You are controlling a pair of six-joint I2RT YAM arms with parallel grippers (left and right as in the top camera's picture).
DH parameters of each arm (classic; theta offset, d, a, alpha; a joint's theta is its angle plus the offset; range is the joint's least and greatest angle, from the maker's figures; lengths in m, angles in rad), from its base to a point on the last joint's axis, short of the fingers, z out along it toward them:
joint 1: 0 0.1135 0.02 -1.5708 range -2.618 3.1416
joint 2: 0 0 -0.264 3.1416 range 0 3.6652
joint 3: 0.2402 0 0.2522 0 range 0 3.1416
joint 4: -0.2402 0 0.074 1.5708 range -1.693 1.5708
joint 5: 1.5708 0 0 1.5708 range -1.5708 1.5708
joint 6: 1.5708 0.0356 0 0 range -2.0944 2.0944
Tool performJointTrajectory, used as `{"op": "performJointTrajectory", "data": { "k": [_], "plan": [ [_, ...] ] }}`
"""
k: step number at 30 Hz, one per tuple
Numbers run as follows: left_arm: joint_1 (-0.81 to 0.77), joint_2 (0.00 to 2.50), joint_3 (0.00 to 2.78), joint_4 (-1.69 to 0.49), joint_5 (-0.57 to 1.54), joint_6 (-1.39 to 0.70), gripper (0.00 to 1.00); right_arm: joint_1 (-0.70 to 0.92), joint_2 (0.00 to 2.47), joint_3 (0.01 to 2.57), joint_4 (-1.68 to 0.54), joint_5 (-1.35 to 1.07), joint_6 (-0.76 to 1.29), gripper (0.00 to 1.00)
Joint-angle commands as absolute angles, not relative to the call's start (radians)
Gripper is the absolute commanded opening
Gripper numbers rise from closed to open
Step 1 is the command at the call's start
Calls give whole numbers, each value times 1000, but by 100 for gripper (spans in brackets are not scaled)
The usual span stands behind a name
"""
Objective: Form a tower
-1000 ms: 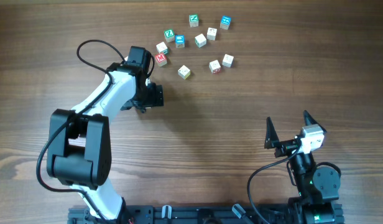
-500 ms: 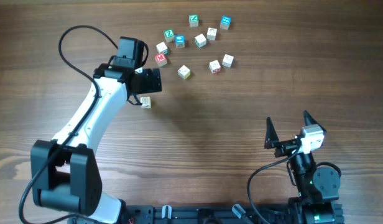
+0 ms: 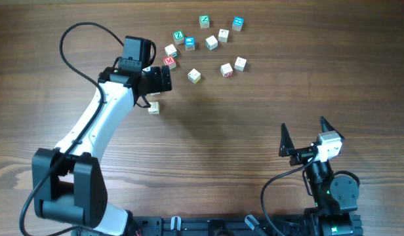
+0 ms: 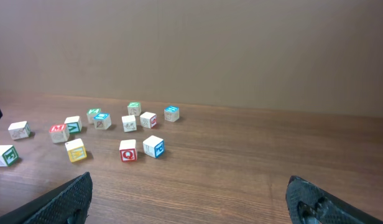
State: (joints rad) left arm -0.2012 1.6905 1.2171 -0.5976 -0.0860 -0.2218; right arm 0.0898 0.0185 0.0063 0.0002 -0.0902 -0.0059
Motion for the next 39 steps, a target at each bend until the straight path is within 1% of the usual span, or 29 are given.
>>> {"op": "performJointTrajectory", "data": {
  "k": [1,6,10,19,22,29,31,33,38,39],
  "plan": [
    [-205,1720,1211,-586,-107,-216,100,86,16,5,6,-106,-20,100],
    [-205,1760,1211,-566,-114,-216,100,86,16,5,6,-106,-20,100],
    [-205,1776,1211,-558,-176,-216,100,86,16,5,6,-106,-20,100],
    [-205,1836,1211,-529,-176,-216,99,86,16,5,6,-105,-20,100],
    [-205,1858,1211,-501,-142,-217,99,86,16,5,6,-106,-20,100],
    [-205,1925,1211,-444,-131,-217,89,86,16,5,6,-105,-20,100],
    [-205,1937,1211,-425,-120,-217,85,86,16,5,6,-105,-20,99],
    [-205,1948,1211,-413,-97,-217,78,86,16,5,6,-106,-20,100],
    [-205,1960,1211,-429,-97,-217,77,86,16,5,6,-105,-20,100],
    [-205,1960,1211,-433,-97,-217,80,86,16,5,6,-105,-20,100]
  ]
}}
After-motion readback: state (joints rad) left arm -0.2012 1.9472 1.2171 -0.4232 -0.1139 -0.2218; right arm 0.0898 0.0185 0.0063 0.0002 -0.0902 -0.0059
